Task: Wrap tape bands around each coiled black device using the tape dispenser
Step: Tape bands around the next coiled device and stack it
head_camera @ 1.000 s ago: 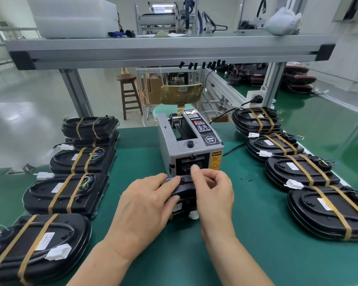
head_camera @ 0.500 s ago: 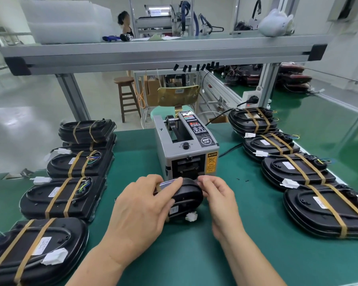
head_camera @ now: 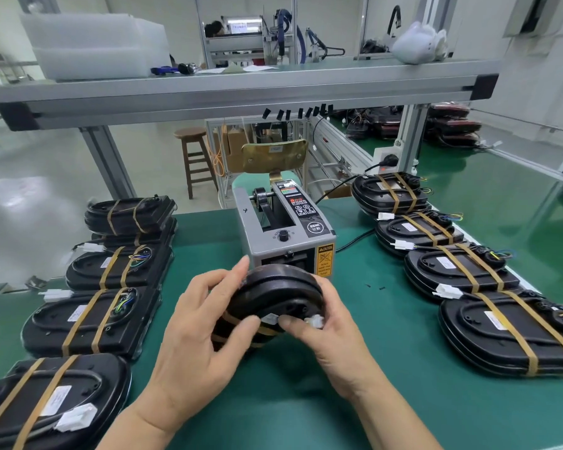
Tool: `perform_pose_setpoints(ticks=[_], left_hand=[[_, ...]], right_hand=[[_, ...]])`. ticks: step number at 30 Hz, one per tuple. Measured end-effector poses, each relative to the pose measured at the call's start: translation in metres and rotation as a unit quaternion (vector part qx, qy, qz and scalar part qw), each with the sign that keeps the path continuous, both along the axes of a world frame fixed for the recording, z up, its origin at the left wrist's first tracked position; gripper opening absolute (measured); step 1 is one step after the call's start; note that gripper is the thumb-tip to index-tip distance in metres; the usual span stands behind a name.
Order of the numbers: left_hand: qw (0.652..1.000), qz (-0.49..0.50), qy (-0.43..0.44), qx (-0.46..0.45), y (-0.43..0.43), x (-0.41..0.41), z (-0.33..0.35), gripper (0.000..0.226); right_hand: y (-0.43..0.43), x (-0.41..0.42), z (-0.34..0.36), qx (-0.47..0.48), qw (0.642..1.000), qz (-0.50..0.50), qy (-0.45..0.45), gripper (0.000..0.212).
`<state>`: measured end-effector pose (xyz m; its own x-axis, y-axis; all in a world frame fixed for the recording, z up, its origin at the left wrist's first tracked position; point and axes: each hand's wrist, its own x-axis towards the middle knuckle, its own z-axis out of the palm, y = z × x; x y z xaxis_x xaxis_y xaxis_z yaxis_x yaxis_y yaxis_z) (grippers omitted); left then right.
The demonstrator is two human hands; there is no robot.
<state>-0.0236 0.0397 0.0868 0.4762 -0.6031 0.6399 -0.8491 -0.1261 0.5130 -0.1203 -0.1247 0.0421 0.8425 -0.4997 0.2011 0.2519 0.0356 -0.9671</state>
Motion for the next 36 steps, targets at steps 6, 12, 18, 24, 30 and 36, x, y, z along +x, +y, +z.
perform_pose_setpoints(ticks=[6, 12, 18, 24, 30, 36], left_hand=[[1.000, 0.012, 0.021, -0.012, -0.002, -0.005, 0.007, 0.071], [0.999, -0.004, 0.039, -0.014, 0.004, 0.000, 0.010, 0.051], [0.998, 0.001, 0.062, -0.008, 0.009, 0.004, 0.010, 0.047], [0.997, -0.008, 0.070, -0.018, 0.012, 0.003, 0.010, 0.044], [0.997, -0.002, 0.077, -0.031, 0.011, -0.001, 0.010, 0.042], [0.994, 0.006, 0.105, -0.033, 0.012, -0.002, 0.008, 0.048]], right_hand=[[0.019, 0.009, 0.012, -0.163, 0.985, -0.061, -0.020, 0.057], [0.022, 0.008, 0.015, -0.137, 0.991, -0.003, 0.002, 0.057], [0.003, 0.023, 0.021, 0.139, 0.985, -0.104, 0.011, 0.030], [-0.007, 0.044, 0.020, 0.156, 0.954, -0.233, 0.108, 0.009], [-0.005, 0.057, 0.027, 0.171, 0.942, -0.255, 0.139, 0.014], [-0.009, 0.060, 0.038, 0.209, 0.938, -0.235, 0.146, 0.008]])
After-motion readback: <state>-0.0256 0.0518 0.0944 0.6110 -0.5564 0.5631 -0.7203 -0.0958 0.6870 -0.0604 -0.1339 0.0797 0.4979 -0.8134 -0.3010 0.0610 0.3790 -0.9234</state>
